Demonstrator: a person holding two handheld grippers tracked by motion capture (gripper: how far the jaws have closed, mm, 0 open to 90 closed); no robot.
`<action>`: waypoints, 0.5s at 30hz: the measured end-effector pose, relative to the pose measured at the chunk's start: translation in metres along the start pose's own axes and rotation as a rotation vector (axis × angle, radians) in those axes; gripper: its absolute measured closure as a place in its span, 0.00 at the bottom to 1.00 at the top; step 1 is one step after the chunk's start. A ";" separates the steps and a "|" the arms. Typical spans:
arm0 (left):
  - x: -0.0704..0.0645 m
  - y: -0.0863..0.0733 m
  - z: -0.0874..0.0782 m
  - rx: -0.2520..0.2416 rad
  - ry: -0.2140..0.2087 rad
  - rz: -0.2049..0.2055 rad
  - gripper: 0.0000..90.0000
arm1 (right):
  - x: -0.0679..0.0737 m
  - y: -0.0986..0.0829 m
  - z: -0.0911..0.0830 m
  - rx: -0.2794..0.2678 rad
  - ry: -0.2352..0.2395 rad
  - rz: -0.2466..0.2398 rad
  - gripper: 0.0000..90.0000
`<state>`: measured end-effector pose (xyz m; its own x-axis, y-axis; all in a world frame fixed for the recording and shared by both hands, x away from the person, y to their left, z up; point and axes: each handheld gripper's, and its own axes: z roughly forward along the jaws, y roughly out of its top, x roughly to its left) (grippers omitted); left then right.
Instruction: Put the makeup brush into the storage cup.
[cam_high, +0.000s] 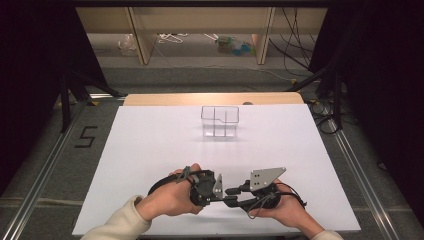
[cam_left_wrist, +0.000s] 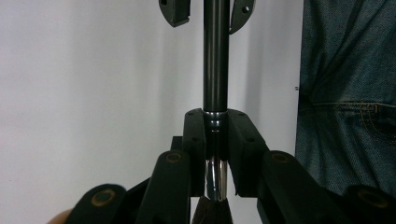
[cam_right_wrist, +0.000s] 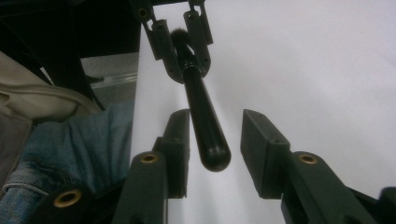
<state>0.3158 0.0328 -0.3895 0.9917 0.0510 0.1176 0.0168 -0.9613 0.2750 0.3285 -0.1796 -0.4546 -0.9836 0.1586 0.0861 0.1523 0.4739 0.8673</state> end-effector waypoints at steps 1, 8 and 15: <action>0.000 0.000 0.000 -0.002 0.000 -0.001 0.87 | 0.000 0.000 0.000 0.001 0.002 -0.002 0.73; 0.000 0.001 0.001 -0.005 0.001 -0.001 0.87 | 0.002 0.001 0.002 0.001 0.021 -0.011 0.82; 0.000 0.001 0.002 -0.001 0.005 0.001 0.87 | 0.002 0.002 0.003 0.010 0.020 -0.011 0.82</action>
<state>0.3156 0.0314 -0.3908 0.9911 0.0515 0.1224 0.0158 -0.9610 0.2762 0.3273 -0.1756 -0.4537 -0.9869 0.1362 0.0865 0.1424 0.4839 0.8634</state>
